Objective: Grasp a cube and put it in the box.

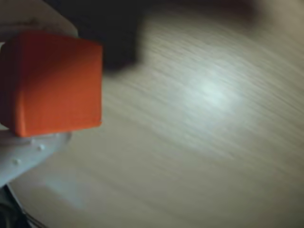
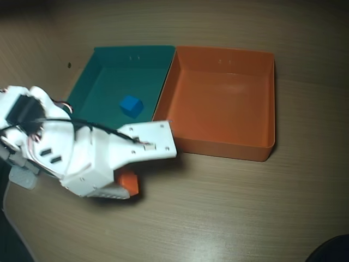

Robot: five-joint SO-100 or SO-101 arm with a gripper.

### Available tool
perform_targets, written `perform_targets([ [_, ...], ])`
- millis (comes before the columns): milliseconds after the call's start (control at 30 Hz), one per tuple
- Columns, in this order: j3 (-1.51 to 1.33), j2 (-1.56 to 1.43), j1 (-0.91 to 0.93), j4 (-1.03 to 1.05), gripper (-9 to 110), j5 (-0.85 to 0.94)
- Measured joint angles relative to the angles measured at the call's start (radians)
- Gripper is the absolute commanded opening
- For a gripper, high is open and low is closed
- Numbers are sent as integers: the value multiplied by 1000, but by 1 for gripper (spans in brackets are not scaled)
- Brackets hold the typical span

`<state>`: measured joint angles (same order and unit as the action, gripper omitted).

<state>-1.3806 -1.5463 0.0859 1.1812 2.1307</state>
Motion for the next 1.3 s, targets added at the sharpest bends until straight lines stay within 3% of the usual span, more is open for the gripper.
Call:
perform_targets([
  [133, 41, -64, -28, 2, -6, -52],
  [433, 264, -81, -225, 6, -6, -469],
  [600, 468, 29, -331, 6, -6, -617],
  [900, 716, 390, -439, 6, -6, -660],
  [1300, 741, 695, -480, 5, -5, -660],
])
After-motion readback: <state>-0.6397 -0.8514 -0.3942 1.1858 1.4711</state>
